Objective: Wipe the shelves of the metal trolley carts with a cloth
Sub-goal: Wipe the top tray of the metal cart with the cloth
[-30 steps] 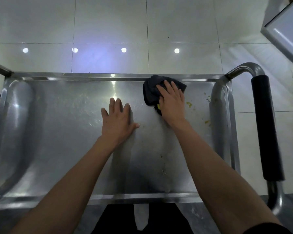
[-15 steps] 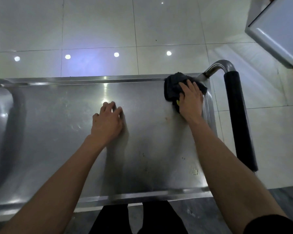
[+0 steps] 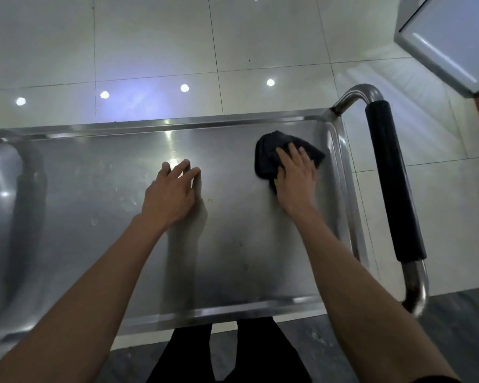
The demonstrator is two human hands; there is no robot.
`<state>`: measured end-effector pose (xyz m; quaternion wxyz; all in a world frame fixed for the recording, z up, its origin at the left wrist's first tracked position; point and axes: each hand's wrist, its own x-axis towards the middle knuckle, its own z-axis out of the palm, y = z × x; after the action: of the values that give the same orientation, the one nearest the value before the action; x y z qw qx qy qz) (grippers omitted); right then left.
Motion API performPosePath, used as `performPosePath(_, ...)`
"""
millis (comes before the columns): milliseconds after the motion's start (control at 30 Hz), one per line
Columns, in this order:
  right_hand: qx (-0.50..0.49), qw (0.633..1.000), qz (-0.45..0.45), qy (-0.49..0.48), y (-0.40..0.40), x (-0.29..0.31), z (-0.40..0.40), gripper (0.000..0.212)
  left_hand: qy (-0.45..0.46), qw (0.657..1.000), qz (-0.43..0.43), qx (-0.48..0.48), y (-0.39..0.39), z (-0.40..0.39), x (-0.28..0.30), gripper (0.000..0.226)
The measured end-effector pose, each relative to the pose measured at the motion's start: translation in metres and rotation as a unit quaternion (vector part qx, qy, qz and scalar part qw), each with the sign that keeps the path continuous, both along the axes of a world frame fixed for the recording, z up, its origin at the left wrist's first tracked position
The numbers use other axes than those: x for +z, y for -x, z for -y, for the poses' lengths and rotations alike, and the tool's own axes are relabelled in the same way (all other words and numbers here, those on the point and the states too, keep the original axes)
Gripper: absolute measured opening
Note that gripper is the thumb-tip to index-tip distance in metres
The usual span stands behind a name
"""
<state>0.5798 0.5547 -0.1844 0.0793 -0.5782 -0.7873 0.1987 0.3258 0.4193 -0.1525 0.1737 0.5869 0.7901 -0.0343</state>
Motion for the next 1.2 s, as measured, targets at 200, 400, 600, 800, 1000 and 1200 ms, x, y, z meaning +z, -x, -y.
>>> performPosePath(200, 0.064, 0.998, -0.014, -0.007, 0.069, -0.003, 0.064, 0.046, -0.033, 0.997, 0.06, 0.021, 0.028, 0.021, -0.002, 0.041)
performPosePath(400, 0.129, 0.992, 0.006, 0.001, 0.121, -0.007, 0.095, 0.048, -0.049, 0.995, 0.086, 0.019, 0.029, 0.023, -0.006, 0.03)
performPosePath(600, 0.174, 0.984, 0.027, -0.012, 0.118, -0.008, 0.092, 0.054, -0.042, 0.995, 0.081, 0.027, 0.017, 0.025, -0.006, 0.047)
performPosePath(800, 0.125, 0.992, 0.013, -0.014, 0.074, -0.01, 0.063, 0.053, -0.015, 0.998, 0.033, 0.058, -0.002, 0.016, 0.002, 0.033)
performPosePath(1000, 0.037, 0.999, 0.014, -0.006, -0.008, -0.005, 0.017, 0.047, 0.007, 0.998, -0.007, 0.066, -0.009, 0.012, 0.003, 0.045)
performPosePath(1200, -0.02, 0.999, 0.037, -0.002, -0.087, 0.006, -0.017, 0.047, -0.001, 0.998, 0.001, 0.062, -0.007, 0.012, -0.003, 0.052)
